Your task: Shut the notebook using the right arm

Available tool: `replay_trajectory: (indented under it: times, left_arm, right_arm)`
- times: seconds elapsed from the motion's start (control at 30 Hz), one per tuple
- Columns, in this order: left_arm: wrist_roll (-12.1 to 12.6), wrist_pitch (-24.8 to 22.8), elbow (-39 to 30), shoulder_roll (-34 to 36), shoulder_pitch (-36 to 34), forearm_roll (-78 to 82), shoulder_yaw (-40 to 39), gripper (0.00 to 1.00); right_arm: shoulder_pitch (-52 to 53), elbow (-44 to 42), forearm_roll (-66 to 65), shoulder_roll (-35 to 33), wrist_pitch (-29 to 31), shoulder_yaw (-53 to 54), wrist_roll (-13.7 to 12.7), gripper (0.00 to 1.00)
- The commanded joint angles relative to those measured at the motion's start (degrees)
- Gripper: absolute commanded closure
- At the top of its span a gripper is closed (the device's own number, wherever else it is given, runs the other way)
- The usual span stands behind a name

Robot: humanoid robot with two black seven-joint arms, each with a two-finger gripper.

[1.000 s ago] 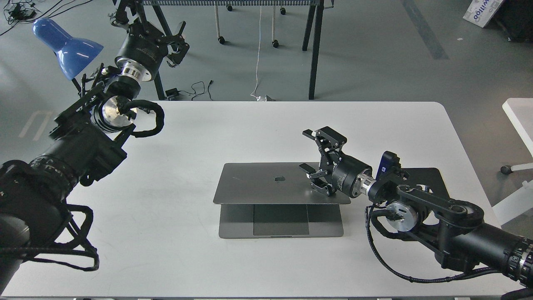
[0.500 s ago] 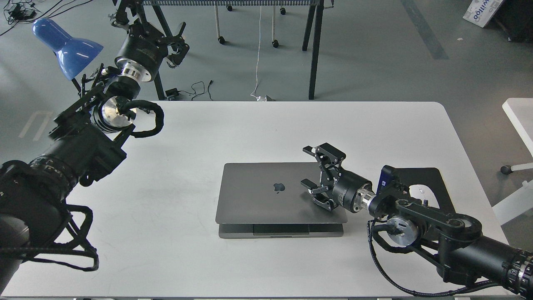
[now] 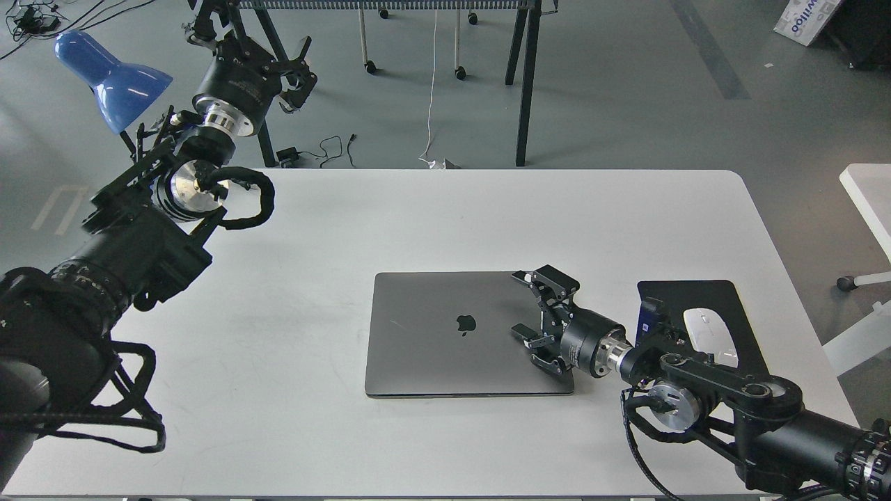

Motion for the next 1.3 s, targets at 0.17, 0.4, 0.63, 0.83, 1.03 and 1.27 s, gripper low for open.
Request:
replay_trajectory:
  times: [0.17,0.4,0.63,0.83,1.03,1.27]
  left_arm:
    - [0.00,0.00,0.00,0.08,0.00,0.00,0.00,0.00]
    - [0.00,0.00,0.00,0.08,0.00,0.00,0.00,0.00]
    - [-0.09,0.00,0.00,0.08,0.00,0.00,0.00,0.00]
    - [0.00,0.00,0.00,0.08,0.09,0.00,0.00,0.00]
    - [0.00,0.00,0.00,-0.09,0.00,0.00,0.00,0.00]
    - [0.00,0.00,0.00,-0.09,0.09,0.00,0.00,0.00]
  right_arm:
    - [0.45,-0.13,0.17,0.35,-0.01,0.11,-0.10,0.00]
    - [1.16,4.18,0.25,-1.58,0.17,2.39,0.25,0.00]
    - [1.07,5.77,0.34,-4.75,0.43,18.71,0.16,0.00]
    - [2.20,3.48,0.25,-4.83,0.35,35.51,-1.24,0.00]
    - [3.62,1.02,2.01,-1.86,-0.18,44.31,-1.06,0.00]
    - [12.31,-13.02,11.49,0.08,4.72,44.67,-5.89,0.00]
